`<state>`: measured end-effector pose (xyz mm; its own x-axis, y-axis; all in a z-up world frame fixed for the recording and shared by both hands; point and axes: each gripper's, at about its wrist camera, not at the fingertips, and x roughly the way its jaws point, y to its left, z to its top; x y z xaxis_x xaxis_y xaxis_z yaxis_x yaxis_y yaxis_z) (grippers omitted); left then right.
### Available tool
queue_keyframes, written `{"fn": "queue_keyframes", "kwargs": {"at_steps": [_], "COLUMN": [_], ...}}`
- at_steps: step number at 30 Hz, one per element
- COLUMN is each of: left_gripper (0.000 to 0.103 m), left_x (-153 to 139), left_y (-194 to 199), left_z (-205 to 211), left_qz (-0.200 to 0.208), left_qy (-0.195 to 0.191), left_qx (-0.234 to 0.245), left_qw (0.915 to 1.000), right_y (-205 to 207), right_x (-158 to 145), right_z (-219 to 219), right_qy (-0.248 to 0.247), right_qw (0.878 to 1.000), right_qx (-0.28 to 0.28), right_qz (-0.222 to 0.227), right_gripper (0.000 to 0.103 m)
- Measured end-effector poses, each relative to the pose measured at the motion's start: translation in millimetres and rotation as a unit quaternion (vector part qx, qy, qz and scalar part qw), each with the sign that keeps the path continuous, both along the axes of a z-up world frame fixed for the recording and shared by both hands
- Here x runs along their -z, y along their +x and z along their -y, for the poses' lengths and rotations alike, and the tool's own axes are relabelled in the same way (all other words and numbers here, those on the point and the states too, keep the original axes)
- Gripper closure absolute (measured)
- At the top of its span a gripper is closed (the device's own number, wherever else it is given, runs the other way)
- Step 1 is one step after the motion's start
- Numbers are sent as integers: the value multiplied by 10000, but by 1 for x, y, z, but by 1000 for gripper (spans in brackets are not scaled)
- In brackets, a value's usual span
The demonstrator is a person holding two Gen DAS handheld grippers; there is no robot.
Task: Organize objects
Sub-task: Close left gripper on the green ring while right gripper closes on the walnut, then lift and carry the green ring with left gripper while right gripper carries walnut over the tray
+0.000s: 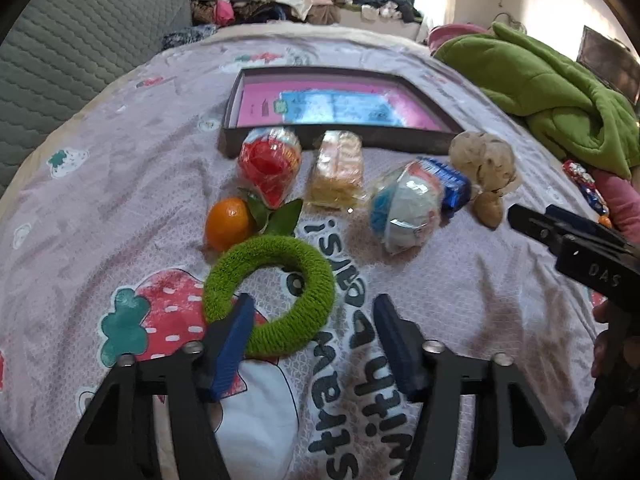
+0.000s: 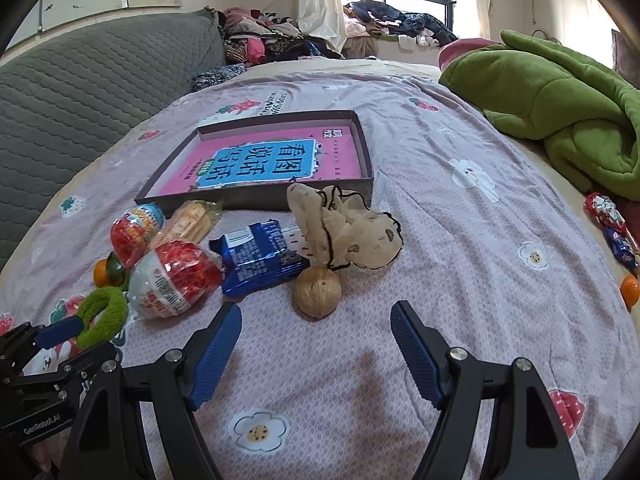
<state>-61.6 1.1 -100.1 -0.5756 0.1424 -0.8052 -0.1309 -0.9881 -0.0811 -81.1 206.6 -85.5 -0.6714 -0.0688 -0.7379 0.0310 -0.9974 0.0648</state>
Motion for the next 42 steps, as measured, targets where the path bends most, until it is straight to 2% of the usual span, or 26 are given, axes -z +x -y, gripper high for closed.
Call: {"fn": "queue_keyframes", "kwargs": {"at_steps": [5,11,13,19,27,33,42], "left_gripper": [56,74,77,81,84,87,89], "left_x": [8,11,12,14,15,15,9], "left_y": [-5,-10,-12,-14,-12,-12,-7], "left_z": [-7,-9,-7,-2,-3,1,-3], "left_qz": [94,137,154,166,153,132,23], "left_qy": [-216,-135,-54,206,244,381,292], "left_qx": [56,88,92,92,136,127,201], "left_qw": [9997,9998,9998,9996,9995,9991,9994], "right_y": [-9,-15,-18,-30,-41,-37,-10], "right_x": [7,13,16,26,35,33,18], "right_z": [-1,-1,-2,-1,1,6,16], "right_qy": [-18,-113,-140,-170,-139,-190,-234], "right_qw": [9999,9997,9996,9990,9990,9991,9986], "right_qx": [-14,-35,-17,-33,-20,-151,-453], "right_qz": [104,202,248,405,423,340,109], "right_gripper": [28,36,37,46,70,70,70]}}
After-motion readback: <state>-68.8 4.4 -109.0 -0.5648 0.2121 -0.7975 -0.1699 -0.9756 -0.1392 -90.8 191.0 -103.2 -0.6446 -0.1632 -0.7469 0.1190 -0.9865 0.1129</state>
